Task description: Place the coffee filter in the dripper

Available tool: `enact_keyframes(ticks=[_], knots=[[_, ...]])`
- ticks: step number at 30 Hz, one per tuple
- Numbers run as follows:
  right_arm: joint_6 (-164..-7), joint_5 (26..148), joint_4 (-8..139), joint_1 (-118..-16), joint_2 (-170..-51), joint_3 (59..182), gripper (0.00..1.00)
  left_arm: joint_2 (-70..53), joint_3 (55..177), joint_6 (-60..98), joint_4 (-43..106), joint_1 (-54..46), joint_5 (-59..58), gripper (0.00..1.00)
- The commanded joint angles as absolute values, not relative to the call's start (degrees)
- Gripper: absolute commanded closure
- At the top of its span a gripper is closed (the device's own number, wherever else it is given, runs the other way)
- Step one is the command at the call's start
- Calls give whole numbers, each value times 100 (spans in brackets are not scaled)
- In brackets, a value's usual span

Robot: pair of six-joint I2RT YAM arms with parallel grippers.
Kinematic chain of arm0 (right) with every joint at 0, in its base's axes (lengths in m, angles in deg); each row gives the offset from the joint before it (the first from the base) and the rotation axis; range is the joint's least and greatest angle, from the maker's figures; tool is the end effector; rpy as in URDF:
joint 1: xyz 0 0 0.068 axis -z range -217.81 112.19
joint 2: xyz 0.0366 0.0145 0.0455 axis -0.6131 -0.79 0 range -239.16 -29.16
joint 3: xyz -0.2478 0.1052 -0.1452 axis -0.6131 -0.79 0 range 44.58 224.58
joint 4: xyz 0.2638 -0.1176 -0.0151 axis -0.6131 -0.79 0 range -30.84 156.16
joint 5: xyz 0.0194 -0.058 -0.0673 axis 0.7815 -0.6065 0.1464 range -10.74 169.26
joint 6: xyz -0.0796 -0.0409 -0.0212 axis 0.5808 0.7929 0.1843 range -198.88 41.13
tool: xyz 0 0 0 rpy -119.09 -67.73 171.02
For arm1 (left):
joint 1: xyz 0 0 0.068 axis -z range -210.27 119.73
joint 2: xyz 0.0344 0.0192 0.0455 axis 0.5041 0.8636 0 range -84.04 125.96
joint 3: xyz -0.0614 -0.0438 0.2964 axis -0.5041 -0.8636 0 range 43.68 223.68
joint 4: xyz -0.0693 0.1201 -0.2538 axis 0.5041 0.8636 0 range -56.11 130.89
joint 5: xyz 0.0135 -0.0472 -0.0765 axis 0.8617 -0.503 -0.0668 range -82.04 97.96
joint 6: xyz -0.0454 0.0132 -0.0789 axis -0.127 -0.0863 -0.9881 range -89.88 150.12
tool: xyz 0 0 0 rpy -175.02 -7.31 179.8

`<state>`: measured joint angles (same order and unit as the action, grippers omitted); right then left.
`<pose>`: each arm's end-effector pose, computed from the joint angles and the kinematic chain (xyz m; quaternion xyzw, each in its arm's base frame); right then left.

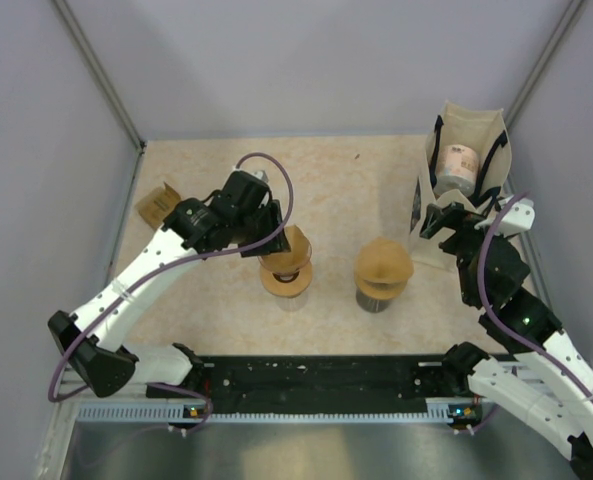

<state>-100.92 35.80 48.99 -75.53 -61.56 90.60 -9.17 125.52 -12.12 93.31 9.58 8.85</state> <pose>0.1571 0.0497 0.3878 0.1589 0.7052 0.0830 0.6860 0.2332 -0.1931 0.3700 -0.0222 0.9465 -0.2059 0.2475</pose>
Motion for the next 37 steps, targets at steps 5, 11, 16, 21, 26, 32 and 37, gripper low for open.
enact_keyframes(ticks=[5, 11, 16, 21, 26, 32, 37], knots=[[-10076, 3576, 5069, -7569, -6150, 9055, 1, -1153, 12665, -1084, 8883, 972, 867, 45], [-10032, 3541, 5078, -7570, -6159, 9072, 1, -1258, 13217, -855, 8856, 980, 823, 20], [-10120, 3242, 4964, -7570, -6238, 9143, 1, -1434, 13868, -627, 8970, 972, 1900, 1], [-10199, 3058, 4727, -7570, -6370, 9362, 1, -1593, 13501, -749, 9006, 98, 4056, 1], [-10190, 2970, 4647, -7570, -6335, 9433, 1, -1698, 12912, -1189, 8918, -936, 4503, 1], [-10190, 2829, 4638, -7569, -6326, 9398, 1, -2488, 12411, -1048, 8610, -1041, 4760, 1], [-10138, 2837, 4647, -7570, -6388, 9433, 1, -2779, 12235, -978, 8742, -1076, 4787, 1]])
